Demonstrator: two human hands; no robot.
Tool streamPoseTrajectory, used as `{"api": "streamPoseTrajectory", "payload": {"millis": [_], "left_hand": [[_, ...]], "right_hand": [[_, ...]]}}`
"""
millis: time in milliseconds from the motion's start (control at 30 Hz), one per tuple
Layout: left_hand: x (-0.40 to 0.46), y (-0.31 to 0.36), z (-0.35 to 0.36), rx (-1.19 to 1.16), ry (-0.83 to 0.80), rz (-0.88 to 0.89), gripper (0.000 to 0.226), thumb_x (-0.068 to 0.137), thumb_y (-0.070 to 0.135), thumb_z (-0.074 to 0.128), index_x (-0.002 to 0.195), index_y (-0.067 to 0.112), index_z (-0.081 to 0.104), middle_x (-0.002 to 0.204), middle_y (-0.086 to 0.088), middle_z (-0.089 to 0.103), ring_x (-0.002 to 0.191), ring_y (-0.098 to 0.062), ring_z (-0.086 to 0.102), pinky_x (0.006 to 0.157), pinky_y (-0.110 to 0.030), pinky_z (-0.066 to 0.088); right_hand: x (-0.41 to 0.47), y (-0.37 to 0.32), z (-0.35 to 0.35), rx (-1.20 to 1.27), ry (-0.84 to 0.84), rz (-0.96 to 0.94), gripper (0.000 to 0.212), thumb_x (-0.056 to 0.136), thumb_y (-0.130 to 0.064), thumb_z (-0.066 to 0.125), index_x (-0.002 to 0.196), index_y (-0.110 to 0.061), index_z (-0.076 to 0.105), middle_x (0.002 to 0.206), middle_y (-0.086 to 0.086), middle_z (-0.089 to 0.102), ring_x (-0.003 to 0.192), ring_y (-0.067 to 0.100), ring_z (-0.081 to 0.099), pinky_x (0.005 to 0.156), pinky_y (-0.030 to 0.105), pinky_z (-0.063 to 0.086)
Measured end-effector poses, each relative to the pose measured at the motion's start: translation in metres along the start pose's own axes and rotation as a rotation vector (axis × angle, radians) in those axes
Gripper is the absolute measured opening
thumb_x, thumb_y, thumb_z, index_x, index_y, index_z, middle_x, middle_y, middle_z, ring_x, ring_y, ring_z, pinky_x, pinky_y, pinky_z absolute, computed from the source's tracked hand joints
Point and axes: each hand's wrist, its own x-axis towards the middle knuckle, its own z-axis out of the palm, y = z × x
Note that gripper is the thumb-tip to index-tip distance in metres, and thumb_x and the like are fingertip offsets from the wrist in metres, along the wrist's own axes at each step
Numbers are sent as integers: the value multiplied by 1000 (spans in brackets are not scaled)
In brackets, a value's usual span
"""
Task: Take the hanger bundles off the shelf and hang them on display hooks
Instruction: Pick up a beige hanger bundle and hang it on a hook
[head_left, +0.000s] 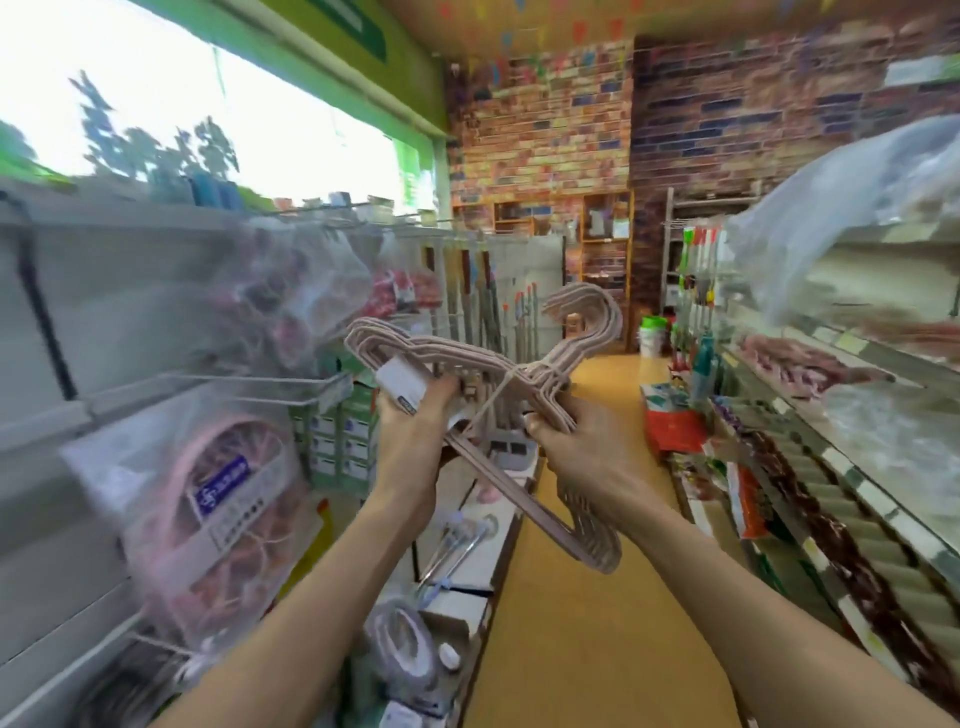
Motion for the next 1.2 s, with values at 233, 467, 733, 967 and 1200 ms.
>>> {"api": "streamPoseTrajectory", "payload": {"millis": [233, 467, 733, 967, 1200], "left_hand": [[-50, 57, -38, 102, 163, 166, 64, 71, 45, 78, 125, 18, 58, 111, -6, 74, 101, -30, 71, 92, -56, 54], [-133, 94, -84, 116, 400, 288, 47, 83, 31, 73, 123, 14, 54, 101, -6, 73, 91, -28, 71, 83, -51, 59], [-239, 158, -141, 246, 708, 451, 60, 71, 38, 73, 120, 13, 51, 94, -9, 64, 90, -31, 65, 83, -64, 55], [-329, 209, -185, 291, 917, 563, 58, 73, 34, 71, 122, 12, 49, 93, -8, 58, 86, -29, 60, 82, -65, 55], [-421, 254, -233, 339, 1103, 644, 66, 68, 40, 73, 121, 5, 54, 104, -27, 66, 96, -45, 66, 77, -58, 59]], "right_hand": [[-21, -44, 25, 148, -125, -110, 17, 96, -13, 59, 80, -14, 63, 61, 3, 51, 56, 18, 45, 54, 35, 39], [-65, -85, 60, 275, -291, -255, 14, 93, -9, 60, 80, -12, 64, 57, -4, 51, 54, 15, 47, 50, 42, 45], [-139, -154, 111, 468, -514, -398, 29, 89, -5, 64, 67, -23, 63, 59, -9, 57, 60, 14, 52, 63, 44, 50], [-212, -222, 150, 586, -719, -484, 23, 91, -10, 66, 75, -27, 66, 67, 4, 61, 65, 22, 55, 70, 49, 54], [-292, -288, 188, 687, -921, -562, 22, 91, -9, 63, 75, -24, 65, 64, 5, 54, 61, 24, 49, 55, 46, 47]]}}
